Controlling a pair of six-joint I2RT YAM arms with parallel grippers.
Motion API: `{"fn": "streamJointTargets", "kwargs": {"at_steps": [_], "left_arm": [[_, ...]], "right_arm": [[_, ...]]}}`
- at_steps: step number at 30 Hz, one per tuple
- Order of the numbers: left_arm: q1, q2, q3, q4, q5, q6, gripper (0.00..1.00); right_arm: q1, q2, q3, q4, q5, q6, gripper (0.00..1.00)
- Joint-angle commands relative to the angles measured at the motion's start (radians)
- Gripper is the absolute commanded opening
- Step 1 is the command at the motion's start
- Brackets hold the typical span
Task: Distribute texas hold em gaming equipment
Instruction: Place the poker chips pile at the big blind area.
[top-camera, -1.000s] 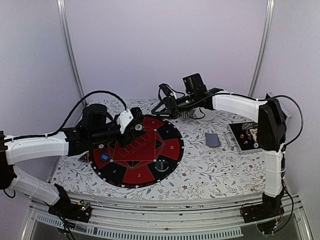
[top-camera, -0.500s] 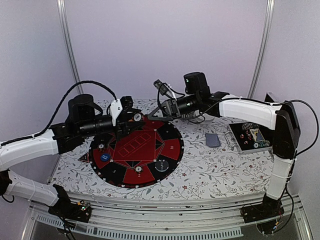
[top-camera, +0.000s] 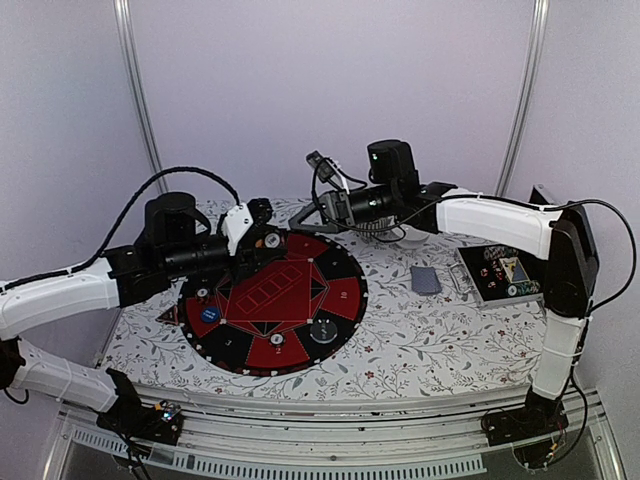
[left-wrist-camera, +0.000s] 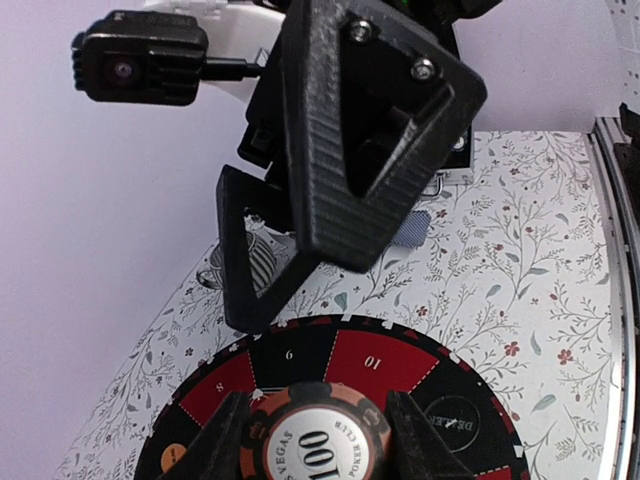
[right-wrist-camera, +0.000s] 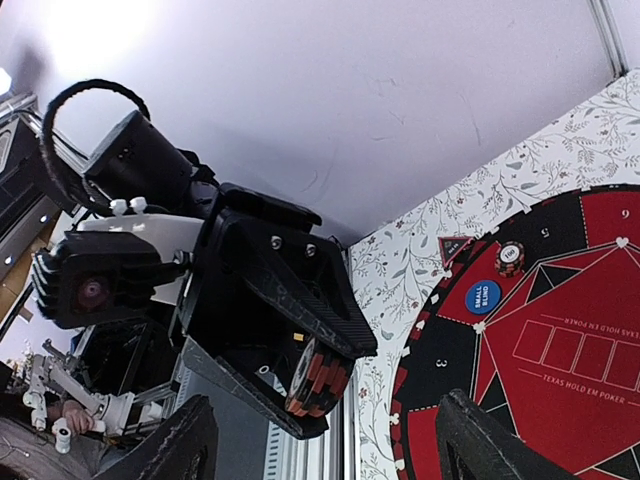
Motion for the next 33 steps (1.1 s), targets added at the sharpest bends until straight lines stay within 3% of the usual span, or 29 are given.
{"fn": "streamJointTargets", "kwargs": {"at_steps": [1,9,16,22,28,33], "left_arm": [[0.034,0.04,0.031,0.022,-0.052,-0.02,0.0],[0.224,0.317,0.158,0.008,-0.124,-0.185,0.0],[0.405,0.684,0.415,-0.008,-0.209,-0.303,0.0],[0.442,0.988,0.657,-0.099,-0.352,-0.334,0.0],[0.462,1.092,0.776,-0.183,-0.361,-0.403,0.0],[0.464,1.106,0.733,-0.185,-0.374,-0.484,0.0]], "right_arm": [[0.006,0.02,0.014,-0.02,0.054,0.011,0.76],[-0.103,-0.058,-0.106,-0.027,0.192,0.05,0.76],[-0.126,-0.116,-0.149,-0.116,0.305,-0.014,0.77],[-0.126,-0.122,-0.141,-0.163,0.333,-0.059,0.77],[-0.127,-0.113,-0.119,-0.191,0.342,-0.08,0.77],[-0.127,-0.102,-0.103,-0.197,0.342,-0.087,0.77]]}}
